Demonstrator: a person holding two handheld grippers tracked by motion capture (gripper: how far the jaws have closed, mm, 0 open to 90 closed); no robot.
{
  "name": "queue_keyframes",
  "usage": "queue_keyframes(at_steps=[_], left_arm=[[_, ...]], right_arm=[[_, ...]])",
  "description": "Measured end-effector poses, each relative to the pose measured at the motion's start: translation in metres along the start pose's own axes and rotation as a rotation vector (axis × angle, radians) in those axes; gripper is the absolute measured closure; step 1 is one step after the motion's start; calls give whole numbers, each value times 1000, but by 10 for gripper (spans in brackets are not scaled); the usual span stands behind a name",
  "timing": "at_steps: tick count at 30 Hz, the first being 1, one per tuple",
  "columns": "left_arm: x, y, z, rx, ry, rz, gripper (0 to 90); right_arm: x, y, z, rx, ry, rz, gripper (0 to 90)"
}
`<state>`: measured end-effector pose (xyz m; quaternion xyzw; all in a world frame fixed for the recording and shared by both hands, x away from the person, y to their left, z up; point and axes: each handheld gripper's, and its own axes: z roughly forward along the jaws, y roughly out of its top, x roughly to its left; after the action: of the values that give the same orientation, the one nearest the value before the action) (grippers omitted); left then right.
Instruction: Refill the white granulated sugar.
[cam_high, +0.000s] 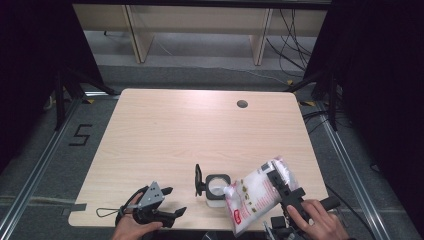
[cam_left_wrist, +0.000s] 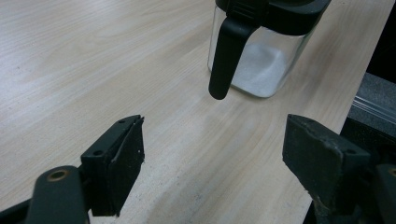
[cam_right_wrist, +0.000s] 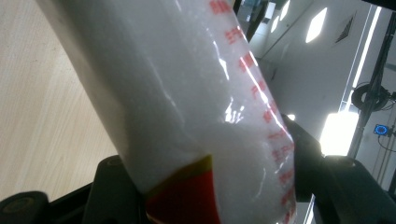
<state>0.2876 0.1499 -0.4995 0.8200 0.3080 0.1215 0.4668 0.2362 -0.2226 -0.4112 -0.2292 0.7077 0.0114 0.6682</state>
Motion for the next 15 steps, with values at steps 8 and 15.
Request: queue_keyframes(at_steps=[8, 15], left_arm=[[0, 0, 0, -1, 1, -2, 201], [0, 1, 0, -9, 1, -8, 196]], right_arm=[[-1, 0, 0, -15, -11, -14, 452], [0, 1, 0, -14, -13, -7, 453]])
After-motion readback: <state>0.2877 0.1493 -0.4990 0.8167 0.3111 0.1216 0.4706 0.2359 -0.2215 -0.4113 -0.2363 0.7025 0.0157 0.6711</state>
